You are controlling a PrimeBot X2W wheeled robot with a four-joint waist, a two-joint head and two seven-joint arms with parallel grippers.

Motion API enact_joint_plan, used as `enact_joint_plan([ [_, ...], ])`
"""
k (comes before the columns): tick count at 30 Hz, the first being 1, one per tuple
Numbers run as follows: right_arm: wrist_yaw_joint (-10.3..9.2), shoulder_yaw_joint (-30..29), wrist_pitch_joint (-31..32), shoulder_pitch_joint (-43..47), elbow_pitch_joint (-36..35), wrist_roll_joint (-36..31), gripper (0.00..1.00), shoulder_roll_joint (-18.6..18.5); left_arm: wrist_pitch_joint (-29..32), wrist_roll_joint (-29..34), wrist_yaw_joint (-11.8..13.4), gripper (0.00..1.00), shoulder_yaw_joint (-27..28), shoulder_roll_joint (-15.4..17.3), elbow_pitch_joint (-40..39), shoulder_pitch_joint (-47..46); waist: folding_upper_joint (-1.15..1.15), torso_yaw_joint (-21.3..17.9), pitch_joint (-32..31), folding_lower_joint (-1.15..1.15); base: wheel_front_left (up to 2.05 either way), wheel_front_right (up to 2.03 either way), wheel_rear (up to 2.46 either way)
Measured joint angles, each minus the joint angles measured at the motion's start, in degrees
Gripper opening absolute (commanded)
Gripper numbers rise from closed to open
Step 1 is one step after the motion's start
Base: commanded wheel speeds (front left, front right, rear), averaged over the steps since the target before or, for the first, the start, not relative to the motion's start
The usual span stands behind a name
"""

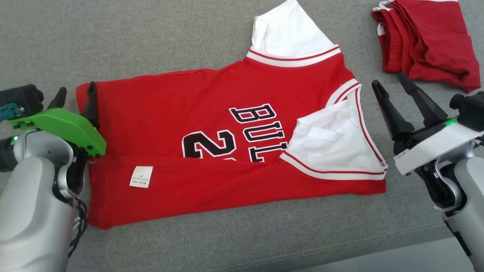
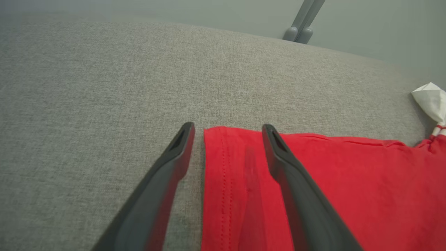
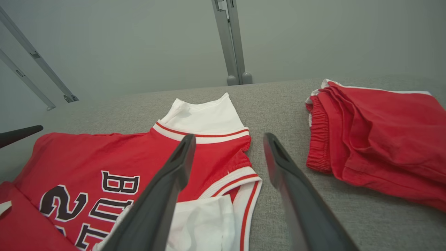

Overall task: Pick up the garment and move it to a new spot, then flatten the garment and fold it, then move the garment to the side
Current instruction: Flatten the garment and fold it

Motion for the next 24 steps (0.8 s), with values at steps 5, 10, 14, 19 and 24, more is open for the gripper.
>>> enact_joint_plan([
  [5, 0.01, 0.0, 0.2, -1.1, -0.1, 0.0, 1.0, 0.0, 1.7, 1.1, 0.5, 1.0, 0.0, 0.3, 3.6, -2.8, 0.0, -1.2, 2.1, 0.0, 0.0, 0.0, 0.0],
  [10, 0.01, -0.6, 0.2, -1.1, 0.3, 0.0, 1.0, 0.0, 2.1, 1.8, 0.5, 1.0, 0.0, 0.3, 6.5, -5.4, 0.0, -2.1, 3.5, 0.0, 0.0, 0.0, 0.0],
  [14, 0.01, -0.7, 0.2, -1.1, 0.6, 0.0, 1.0, 0.1, 2.1, 2.1, 0.5, 1.0, 0.0, 0.0, 8.2, -6.6, 0.0, -2.3, 3.9, 0.0, 0.0, 0.0, 0.0],
  [19, -0.01, -1.3, -0.1, -1.1, 1.2, 0.0, 1.0, 0.0, 2.1, 2.7, 0.5, 0.38, -1.8, -1.1, 9.6, -8.0, 0.0, -1.8, 3.8, 0.0, 0.0, 0.0, 0.0],
  [24, -0.07, -1.4, -0.3, -1.1, 1.2, 0.0, 1.0, -0.2, 2.5, 3.7, 0.5, 0.11, -3.4, -2.4, 10.6, -8.6, 0.0, -0.8, 3.4, 0.0, 0.0, 0.0, 0.0],
])
